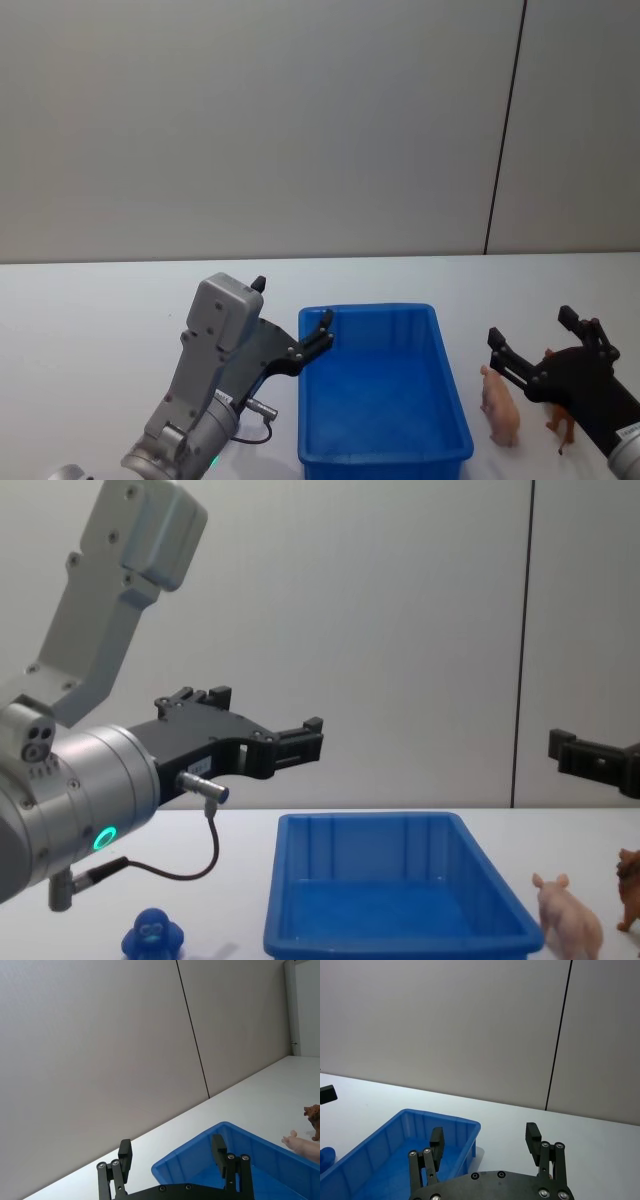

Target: Pick up the two dolls from the table and place them into the box.

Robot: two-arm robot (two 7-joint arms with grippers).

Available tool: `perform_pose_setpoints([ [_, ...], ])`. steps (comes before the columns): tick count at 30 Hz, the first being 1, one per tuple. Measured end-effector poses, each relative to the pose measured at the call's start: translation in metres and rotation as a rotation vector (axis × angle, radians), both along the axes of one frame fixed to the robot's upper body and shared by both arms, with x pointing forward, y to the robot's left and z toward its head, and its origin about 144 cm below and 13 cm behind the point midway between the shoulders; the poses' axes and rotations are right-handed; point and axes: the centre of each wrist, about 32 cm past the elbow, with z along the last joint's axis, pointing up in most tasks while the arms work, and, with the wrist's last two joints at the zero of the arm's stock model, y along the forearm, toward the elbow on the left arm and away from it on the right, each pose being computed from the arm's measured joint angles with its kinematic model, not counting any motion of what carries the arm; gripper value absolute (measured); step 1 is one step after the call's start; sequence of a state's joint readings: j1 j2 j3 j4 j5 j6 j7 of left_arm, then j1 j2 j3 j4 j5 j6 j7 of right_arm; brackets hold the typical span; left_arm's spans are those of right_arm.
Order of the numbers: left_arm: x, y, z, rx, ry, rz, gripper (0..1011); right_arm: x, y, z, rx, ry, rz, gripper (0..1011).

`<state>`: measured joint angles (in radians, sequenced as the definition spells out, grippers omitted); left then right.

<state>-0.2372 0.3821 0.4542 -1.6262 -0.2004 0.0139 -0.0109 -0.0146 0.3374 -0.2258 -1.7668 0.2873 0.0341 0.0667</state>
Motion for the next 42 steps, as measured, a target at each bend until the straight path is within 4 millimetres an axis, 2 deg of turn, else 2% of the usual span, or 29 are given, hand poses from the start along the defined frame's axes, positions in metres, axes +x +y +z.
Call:
perform_pose_setpoints([
  [42,0.0,0.0,0.0,0.0,0.0,0.0,1001,-0.0001,-0.0007,-0.0001,-0.001,0.0,-0.001,1001],
])
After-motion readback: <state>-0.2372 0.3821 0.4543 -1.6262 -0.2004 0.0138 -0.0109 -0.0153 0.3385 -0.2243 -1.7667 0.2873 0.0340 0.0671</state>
